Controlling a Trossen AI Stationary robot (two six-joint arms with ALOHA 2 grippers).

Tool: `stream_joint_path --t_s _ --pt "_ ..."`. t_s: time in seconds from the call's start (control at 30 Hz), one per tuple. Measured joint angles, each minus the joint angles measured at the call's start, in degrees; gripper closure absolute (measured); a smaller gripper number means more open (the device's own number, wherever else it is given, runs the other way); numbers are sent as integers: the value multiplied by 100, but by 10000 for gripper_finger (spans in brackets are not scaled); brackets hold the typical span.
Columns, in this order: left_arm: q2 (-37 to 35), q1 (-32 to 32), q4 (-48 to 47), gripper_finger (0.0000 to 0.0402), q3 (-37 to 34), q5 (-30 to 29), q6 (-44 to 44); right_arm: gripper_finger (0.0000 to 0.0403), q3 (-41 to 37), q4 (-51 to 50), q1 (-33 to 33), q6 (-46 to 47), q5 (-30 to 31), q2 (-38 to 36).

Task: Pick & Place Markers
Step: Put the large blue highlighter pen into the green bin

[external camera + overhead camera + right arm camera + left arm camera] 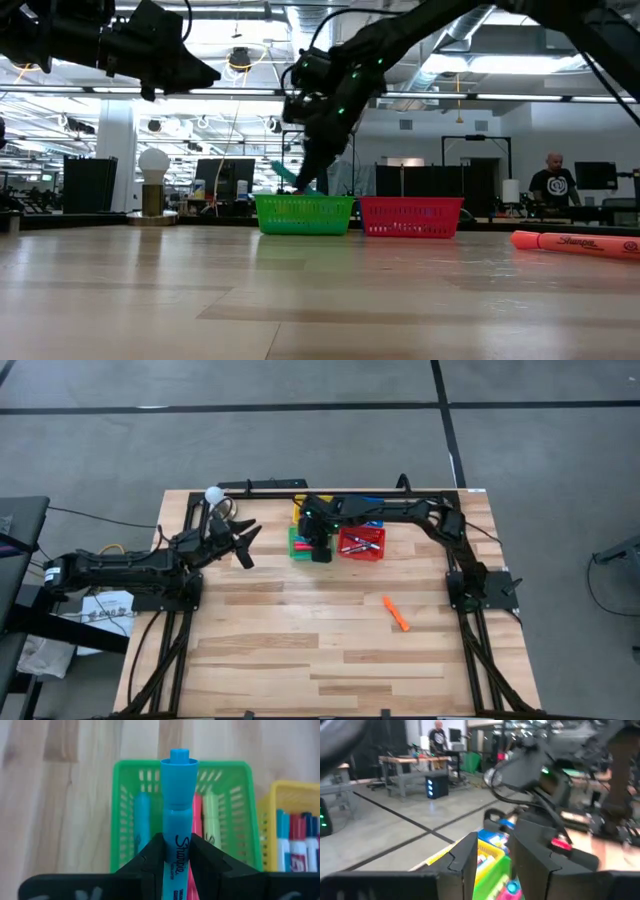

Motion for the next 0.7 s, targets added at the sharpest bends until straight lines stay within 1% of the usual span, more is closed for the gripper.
stream_joint_path --t_s 0.07,0.13,0.2,0.7 --pt "62 4 -12 284 -6 88 2 336 6 -75 -30 0 3 71" --pt "90 11 -42 284 -5 148 -11 336 82 59 -32 42 4 158" --pt "157 8 12 284 -2 217 -22 336 65 -127 -41 58 21 224" --pt "197 35 20 284 -7 146 -20 336 77 -206 -69 63 26 256"
